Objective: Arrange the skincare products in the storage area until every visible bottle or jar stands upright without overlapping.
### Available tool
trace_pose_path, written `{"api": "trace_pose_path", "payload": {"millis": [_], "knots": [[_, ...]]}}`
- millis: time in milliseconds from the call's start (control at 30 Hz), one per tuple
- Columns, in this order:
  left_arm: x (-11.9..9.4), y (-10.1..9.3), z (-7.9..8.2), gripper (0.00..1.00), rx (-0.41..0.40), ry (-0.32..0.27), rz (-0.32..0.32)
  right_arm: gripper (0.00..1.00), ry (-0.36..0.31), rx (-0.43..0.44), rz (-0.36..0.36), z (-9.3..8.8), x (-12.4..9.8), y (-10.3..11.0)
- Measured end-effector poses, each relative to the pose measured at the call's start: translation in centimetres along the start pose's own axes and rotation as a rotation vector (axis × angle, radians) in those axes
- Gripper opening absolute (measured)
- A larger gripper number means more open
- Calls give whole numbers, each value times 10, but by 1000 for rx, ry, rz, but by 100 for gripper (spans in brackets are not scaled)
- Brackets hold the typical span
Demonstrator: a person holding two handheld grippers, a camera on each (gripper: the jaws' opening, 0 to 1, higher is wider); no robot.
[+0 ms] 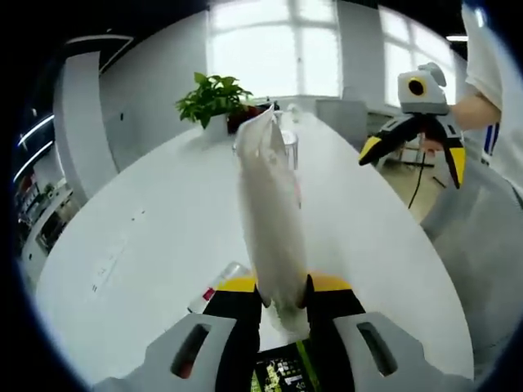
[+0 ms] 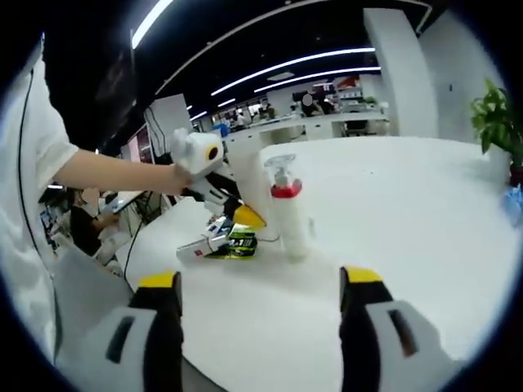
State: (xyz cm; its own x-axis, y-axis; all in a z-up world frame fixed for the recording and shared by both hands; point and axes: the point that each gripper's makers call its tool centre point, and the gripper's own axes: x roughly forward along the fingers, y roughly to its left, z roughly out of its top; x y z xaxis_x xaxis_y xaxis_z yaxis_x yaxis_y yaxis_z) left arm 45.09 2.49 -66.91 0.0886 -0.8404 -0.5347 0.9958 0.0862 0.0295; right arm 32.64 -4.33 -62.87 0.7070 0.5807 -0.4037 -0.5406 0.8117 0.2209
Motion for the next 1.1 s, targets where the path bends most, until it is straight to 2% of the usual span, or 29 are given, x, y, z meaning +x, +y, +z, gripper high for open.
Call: {"api": "trace_pose_path", "payload": {"millis": [533,667,800,1100], "knots": [[3,7,-9,22,-28,23,9,79,14,4,-6,-5,-1,0],[0,8,-12,30,-72,39,36,79,14,-2,-3,-3,0,2],[-8,9,-13,38,-121,29,65,79,13,-10,4,-1,0,4],[-30,4,-30,52,-221,41,133,79,7,-21,14,3,1,10]]}}
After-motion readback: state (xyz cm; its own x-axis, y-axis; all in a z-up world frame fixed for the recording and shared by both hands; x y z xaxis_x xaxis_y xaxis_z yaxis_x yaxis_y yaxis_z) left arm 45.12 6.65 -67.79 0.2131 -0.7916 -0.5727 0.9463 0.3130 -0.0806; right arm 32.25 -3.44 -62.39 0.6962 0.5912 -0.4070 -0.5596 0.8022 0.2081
